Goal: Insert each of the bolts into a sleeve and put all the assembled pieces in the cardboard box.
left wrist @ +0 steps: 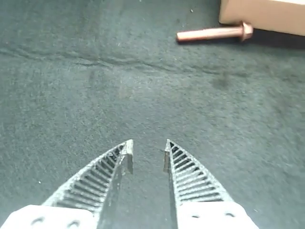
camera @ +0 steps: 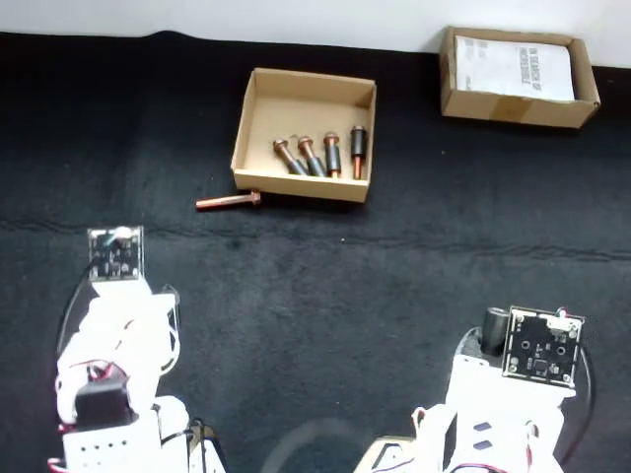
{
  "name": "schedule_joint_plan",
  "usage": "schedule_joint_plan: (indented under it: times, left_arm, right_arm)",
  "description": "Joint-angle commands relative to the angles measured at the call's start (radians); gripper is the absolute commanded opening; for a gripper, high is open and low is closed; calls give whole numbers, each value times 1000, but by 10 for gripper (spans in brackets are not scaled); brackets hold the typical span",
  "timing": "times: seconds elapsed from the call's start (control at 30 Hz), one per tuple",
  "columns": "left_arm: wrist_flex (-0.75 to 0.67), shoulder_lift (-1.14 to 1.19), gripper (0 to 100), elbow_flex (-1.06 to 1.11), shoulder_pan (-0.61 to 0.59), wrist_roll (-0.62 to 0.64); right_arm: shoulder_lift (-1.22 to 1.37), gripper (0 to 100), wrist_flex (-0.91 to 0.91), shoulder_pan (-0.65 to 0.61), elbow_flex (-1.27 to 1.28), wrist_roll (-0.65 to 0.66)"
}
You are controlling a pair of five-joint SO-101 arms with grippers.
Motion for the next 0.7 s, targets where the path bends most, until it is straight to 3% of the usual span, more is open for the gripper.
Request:
schedule_joint_plan:
  times: [0.0,0.43,0.67]
  left_arm:
    - [-3,239,125,-171,35,0]
    - [-8,1144,126,-814,53,-11]
    - [2,1560,126,-1168,84,-235]
  right_arm:
    - [-2,7,-22,15,2,14]
    - [-2,7,-22,15,4,14]
    - [-2,7,-22,16,4,14]
